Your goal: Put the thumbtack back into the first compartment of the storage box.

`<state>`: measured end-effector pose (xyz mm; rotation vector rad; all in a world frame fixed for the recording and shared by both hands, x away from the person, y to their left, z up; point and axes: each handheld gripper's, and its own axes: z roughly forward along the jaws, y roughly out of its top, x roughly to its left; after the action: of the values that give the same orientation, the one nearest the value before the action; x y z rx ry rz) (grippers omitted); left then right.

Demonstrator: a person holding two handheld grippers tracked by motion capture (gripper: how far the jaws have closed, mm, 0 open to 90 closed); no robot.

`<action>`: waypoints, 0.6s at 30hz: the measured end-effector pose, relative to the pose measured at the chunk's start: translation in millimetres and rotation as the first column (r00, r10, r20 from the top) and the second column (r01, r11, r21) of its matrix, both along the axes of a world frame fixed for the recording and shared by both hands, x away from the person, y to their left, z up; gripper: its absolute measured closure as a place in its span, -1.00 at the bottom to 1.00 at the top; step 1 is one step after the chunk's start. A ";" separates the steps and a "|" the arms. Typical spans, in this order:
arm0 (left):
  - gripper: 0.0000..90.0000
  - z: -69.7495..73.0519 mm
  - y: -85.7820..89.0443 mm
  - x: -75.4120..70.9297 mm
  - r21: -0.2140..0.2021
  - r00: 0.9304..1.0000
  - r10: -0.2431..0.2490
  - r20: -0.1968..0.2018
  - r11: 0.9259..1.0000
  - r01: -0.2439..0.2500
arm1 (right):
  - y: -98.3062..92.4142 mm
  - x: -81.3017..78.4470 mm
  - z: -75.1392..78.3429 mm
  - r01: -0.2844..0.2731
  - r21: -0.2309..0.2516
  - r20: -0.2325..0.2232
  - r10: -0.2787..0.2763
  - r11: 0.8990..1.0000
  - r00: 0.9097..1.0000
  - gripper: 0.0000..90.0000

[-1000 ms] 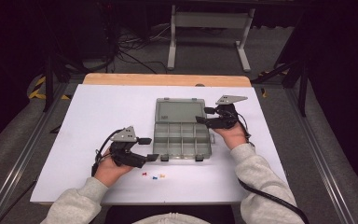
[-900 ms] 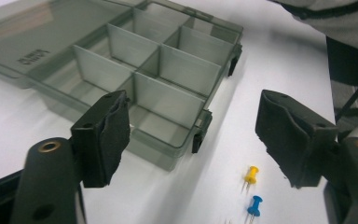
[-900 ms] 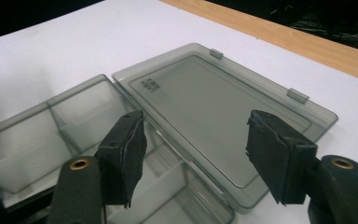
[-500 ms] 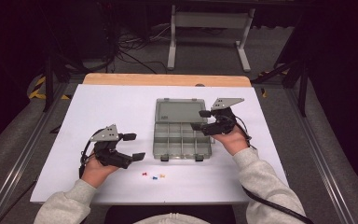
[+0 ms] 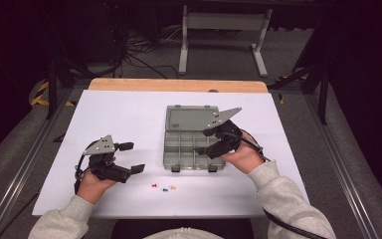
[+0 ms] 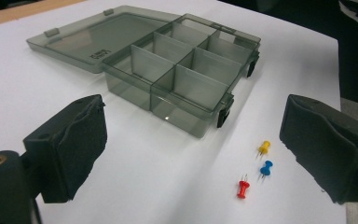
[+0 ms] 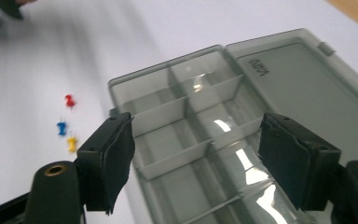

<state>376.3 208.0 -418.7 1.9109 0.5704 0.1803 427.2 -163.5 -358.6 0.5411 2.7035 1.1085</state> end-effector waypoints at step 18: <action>-0.87 -3.9 12.8 0.0 -0.056 0.997 0.051 0.049 0.997 -0.049 | 49.2 -31.2 5.7 -0.156 -0.223 -0.036 0.151 0.962 0.988 -0.39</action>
<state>376.3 220.8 -422.6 1.8354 0.5840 0.2422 396.0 -114.3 -353.0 0.3117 2.8776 0.8153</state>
